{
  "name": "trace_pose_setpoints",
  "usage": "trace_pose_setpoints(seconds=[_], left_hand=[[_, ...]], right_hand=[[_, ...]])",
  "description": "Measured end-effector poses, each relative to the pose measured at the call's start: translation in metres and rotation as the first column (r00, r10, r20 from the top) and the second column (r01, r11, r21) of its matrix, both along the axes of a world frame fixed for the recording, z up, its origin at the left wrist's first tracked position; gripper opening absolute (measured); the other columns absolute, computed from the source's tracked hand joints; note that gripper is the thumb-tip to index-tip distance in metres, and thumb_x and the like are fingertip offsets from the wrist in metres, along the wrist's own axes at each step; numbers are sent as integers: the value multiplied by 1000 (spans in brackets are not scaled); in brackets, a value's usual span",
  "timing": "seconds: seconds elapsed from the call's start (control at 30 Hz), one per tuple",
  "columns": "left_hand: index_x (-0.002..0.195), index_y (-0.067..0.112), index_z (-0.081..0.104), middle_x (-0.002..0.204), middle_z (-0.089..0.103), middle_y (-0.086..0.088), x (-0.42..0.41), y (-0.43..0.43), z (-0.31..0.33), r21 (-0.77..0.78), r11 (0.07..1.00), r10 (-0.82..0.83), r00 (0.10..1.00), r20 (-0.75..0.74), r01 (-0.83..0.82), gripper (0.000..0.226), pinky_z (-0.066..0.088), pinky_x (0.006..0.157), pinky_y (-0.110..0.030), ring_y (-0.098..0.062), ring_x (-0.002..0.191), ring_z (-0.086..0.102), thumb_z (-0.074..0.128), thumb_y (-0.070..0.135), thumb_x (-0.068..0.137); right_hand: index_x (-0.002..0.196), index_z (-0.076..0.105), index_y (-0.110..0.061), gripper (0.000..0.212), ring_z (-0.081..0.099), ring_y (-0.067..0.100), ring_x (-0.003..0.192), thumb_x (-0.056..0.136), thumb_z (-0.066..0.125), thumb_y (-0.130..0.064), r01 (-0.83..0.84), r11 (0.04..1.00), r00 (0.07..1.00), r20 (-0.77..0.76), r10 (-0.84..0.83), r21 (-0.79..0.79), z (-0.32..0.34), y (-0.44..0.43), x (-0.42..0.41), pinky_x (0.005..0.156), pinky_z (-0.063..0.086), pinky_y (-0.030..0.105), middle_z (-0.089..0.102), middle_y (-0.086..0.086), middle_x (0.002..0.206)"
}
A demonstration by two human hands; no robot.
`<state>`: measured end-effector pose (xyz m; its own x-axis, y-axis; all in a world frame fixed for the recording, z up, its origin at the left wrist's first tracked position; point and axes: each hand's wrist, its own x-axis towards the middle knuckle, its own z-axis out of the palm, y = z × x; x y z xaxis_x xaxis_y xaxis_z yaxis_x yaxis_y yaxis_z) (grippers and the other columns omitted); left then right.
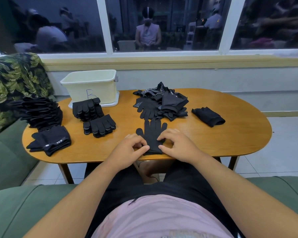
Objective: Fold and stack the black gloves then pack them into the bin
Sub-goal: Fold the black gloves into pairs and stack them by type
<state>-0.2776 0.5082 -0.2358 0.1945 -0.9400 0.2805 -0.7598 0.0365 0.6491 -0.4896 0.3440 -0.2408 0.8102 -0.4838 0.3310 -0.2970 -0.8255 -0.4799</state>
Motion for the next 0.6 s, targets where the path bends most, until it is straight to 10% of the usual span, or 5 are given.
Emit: trace_pose_setpoints(seconds=[0.37, 0.6], left_hand=[[108, 37, 75, 110, 57, 26, 3, -1, -5, 17, 999, -45, 990, 131, 43, 17, 42, 91, -20, -2, 114, 49, 75, 48, 96], [105, 29, 75, 120, 59, 31, 4, -6, -6, 5, 999, -49, 988, 147, 49, 14, 40, 102, -21, 7, 127, 42, 68, 41, 102]], right_hand=[[113, 79, -37, 25, 54, 2, 120, 101, 61, -24, -87, 996, 994, -61, 87, 2, 4, 1, -4, 103, 50, 39, 64, -25, 116], [126, 66, -39, 43, 48, 7, 118, 94, 62, -67, -116, 987, 980, -177, 95, -114, 8, 8, -4, 96, 49, 35, 55, -24, 123]])
